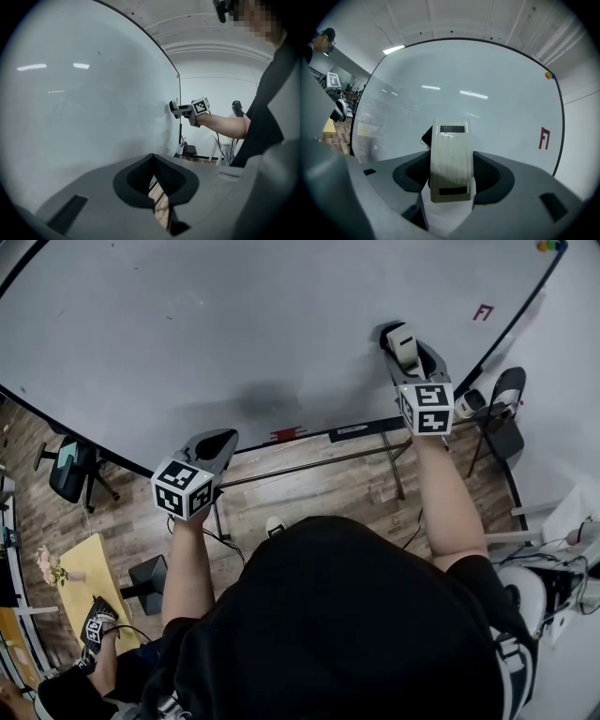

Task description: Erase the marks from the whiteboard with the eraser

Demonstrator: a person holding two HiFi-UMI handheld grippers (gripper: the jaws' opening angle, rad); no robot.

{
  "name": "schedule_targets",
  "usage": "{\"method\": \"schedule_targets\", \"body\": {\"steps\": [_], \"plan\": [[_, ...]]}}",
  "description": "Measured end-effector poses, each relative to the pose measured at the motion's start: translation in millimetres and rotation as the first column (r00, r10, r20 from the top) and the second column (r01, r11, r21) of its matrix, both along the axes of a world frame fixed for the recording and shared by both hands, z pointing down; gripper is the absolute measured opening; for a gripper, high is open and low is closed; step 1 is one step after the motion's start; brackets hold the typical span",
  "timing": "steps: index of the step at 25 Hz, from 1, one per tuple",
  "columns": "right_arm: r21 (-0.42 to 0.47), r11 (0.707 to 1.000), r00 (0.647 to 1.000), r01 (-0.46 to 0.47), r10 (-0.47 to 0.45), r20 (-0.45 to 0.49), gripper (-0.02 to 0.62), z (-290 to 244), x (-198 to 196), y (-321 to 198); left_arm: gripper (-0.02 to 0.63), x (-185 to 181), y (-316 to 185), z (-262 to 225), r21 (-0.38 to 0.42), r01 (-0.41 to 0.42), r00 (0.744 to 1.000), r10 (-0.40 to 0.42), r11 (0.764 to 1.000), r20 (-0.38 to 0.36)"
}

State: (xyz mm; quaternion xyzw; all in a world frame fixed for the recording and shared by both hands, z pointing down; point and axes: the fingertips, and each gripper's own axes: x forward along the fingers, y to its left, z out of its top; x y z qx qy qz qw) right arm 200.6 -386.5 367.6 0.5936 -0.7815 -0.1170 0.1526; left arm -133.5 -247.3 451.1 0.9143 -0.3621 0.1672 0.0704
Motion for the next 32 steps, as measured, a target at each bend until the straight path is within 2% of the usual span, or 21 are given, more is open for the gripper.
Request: {"method": "schedule_targets", "body": {"steps": [22,32], "plan": [[-0.033,0.997,0.998,0.063,-0.063,0.002,0.258,20.0,18.3,62.2,0.011,50.9,14.3,-8.6,0.03,-0.036,0.999,0.036,0.999,0.0],[-0.063,0.994,0.996,0.088,-0.087,0.03,0.258,36.1,30.4,84.7,0.011,72.6,23.2,-15.3,0.061,-0.03,0.998,0.033,0.998,-0.049]]}}
